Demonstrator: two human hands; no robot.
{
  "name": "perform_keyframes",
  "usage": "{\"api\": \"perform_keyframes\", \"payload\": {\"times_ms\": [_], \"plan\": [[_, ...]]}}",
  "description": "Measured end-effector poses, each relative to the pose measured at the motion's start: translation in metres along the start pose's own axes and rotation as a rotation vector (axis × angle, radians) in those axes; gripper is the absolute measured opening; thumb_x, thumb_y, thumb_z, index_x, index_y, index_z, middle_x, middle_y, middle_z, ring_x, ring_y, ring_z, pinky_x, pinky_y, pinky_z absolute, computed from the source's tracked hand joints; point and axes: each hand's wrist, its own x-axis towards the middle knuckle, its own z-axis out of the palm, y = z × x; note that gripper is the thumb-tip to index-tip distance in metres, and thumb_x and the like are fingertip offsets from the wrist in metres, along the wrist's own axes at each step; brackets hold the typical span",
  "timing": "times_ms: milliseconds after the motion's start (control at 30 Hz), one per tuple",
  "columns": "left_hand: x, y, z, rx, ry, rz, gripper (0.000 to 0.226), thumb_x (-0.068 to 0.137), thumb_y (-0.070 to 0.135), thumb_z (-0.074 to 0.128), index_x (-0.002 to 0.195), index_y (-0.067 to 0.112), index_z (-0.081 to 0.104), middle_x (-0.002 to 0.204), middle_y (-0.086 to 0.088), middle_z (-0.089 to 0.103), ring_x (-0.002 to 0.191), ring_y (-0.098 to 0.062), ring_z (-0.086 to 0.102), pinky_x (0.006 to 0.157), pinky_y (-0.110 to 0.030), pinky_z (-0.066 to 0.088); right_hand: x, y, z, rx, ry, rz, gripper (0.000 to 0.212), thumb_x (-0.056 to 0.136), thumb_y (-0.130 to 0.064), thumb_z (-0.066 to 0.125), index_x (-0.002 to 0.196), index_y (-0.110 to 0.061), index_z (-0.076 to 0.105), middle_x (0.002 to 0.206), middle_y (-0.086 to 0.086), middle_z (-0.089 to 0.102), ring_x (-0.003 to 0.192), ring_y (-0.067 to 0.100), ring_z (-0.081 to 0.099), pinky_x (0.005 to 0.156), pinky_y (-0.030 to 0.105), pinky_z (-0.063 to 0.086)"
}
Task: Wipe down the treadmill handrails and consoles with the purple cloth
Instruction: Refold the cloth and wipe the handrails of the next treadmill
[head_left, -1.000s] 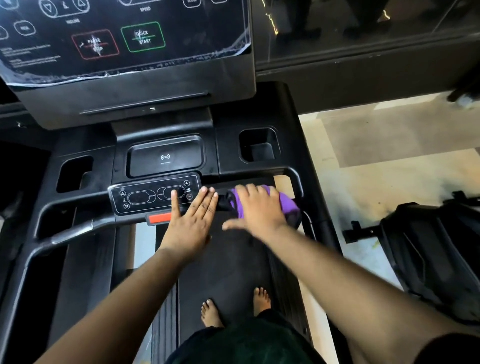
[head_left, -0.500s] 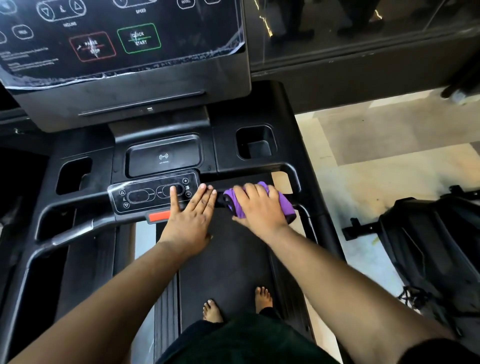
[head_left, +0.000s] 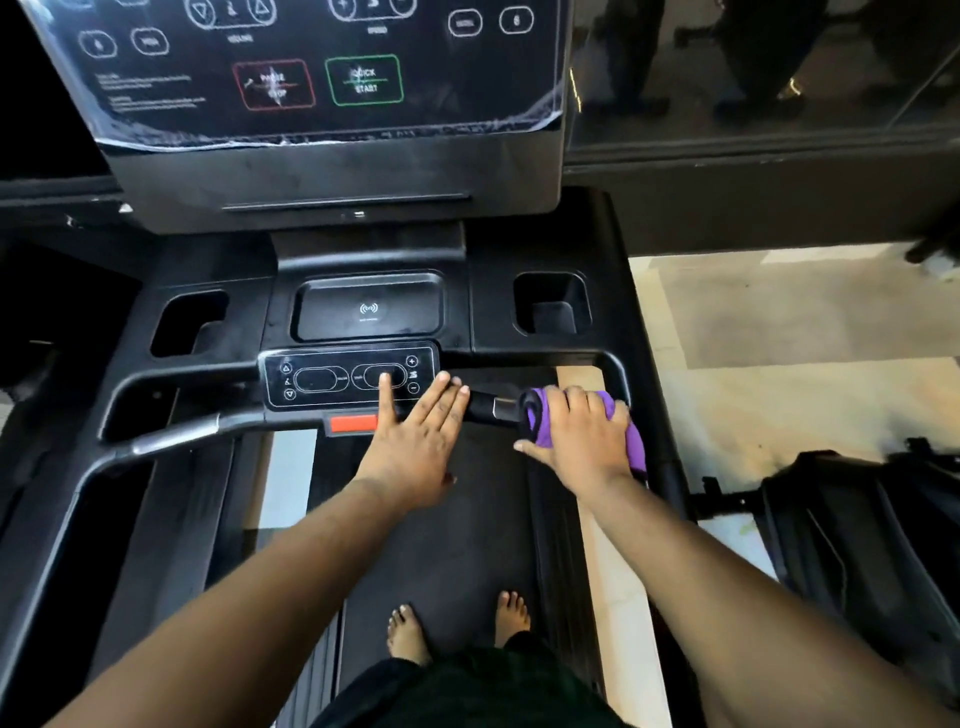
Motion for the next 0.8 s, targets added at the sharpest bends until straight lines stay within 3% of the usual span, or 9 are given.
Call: {"api": "perform_keyframes", "payload": {"times_ms": [133, 333, 467, 533, 567, 600, 667, 733, 800], "plan": [[0.001, 0.004, 0.000, -0.047, -0.034, -0.021, 0.117, 0.092, 0.072, 0.046, 0.156, 0.008, -0.028, 0.169, -0.005, -0.026, 0.151, -0.020, -0.034, 0.106, -0.082, -0.016, 0.036, -0.006, -0.035, 0.178, -0.298, -0.220, 0.102, 0.070, -0.084, 0.064, 0.146, -0.023, 0.035, 0.140, 0.004, 0.054, 0.128, 0.029, 0.053, 0.102, 0.051, 0.041], [-0.002, 0.005, -0.014, -0.106, -0.055, -0.028, 0.114, 0.090, 0.082, 0.033, 0.159, 0.010, -0.023, 0.169, -0.002, -0.026, 0.150, -0.016, -0.034, 0.106, -0.082, -0.018, 0.003, -0.036, -0.023, 0.104, -0.070, -0.340, 0.104, 0.088, -0.057, 0.067, 0.164, -0.023, 0.004, 0.168, 0.001, 0.019, 0.150, 0.029, 0.027, 0.118, 0.056, 0.023], [-0.007, 0.010, -0.021, -0.510, -0.004, -0.068, 0.114, 0.081, 0.092, 0.018, 0.165, 0.017, 0.001, 0.172, 0.006, -0.005, 0.156, -0.010, -0.020, 0.113, -0.070, -0.025, 0.015, -0.016, -0.039, 0.296, -0.079, -0.378, 0.081, 0.092, -0.041, 0.068, 0.161, -0.033, 0.026, 0.162, -0.008, 0.033, 0.146, 0.021, 0.033, 0.114, 0.042, 0.030], [-0.012, 0.022, -0.029, -0.881, 0.051, -0.098, 0.110, 0.079, 0.092, 0.028, 0.163, 0.021, 0.021, 0.170, 0.004, 0.021, 0.158, -0.009, 0.008, 0.124, -0.062, -0.008, 0.013, -0.020, -0.050, 0.483, -0.012, -0.353, 0.073, 0.090, -0.033, 0.073, 0.155, -0.031, 0.041, 0.153, -0.006, 0.045, 0.139, 0.022, 0.042, 0.110, 0.039, 0.033], [-0.014, 0.027, -0.033, -1.116, 0.104, -0.135, 0.095, 0.083, 0.085, 0.041, 0.155, 0.023, 0.037, 0.160, 0.002, 0.043, 0.149, -0.005, 0.034, 0.126, -0.054, 0.015, 0.009, -0.024, -0.055, 0.585, 0.019, -0.341, 0.070, 0.088, -0.028, 0.075, 0.152, -0.029, 0.046, 0.149, -0.005, 0.049, 0.134, 0.024, 0.047, 0.109, 0.039, 0.035], [-0.015, 0.031, -0.039, -1.348, 0.176, -0.186, 0.071, 0.088, 0.071, 0.058, 0.140, 0.023, 0.050, 0.140, 0.002, 0.061, 0.125, 0.006, 0.055, 0.114, -0.038, 0.041, 0.006, -0.029, -0.058, 0.669, 0.047, -0.340, 0.070, 0.086, -0.022, 0.076, 0.150, -0.029, 0.049, 0.145, -0.004, 0.051, 0.129, 0.025, 0.051, 0.108, 0.040, 0.038], [-0.013, 0.034, -0.048, -1.587, 0.266, -0.304, 0.037, 0.091, 0.042, 0.076, 0.113, 0.018, 0.058, 0.103, 0.002, 0.068, 0.080, 0.011, 0.062, 0.075, -0.015, 0.052, -0.001, -0.035, -0.059, 0.782, 0.083, -0.339, 0.075, 0.079, -0.010, 0.075, 0.147, -0.030, 0.051, 0.142, -0.007, 0.049, 0.125, 0.025, 0.053, 0.108, 0.043, 0.041], [-0.008, 0.030, -0.051, -1.614, 0.303, -0.352, 0.036, 0.088, 0.041, 0.079, 0.104, 0.014, 0.062, 0.096, -0.004, 0.070, 0.082, -0.005, 0.065, 0.077, -0.026, 0.055, -0.005, -0.034, -0.060, 0.888, 0.056, -0.303, 0.085, 0.073, -0.015, 0.084, 0.147, -0.034, 0.049, 0.142, -0.013, 0.043, 0.130, 0.020, 0.048, 0.112, 0.039, 0.039], [-0.003, 0.024, -0.048, -1.707, 0.333, -0.350, 0.037, 0.086, 0.040, 0.076, 0.102, 0.009, 0.064, 0.095, -0.013, 0.070, 0.085, -0.017, 0.064, 0.089, -0.044, 0.055, -0.004, -0.027, -0.059, 0.974, 0.001, -0.212, 0.100, 0.066, -0.038, 0.093, 0.152, -0.035, 0.041, 0.150, -0.013, 0.035, 0.140, 0.012, 0.037, 0.117, 0.032, 0.031]]}}
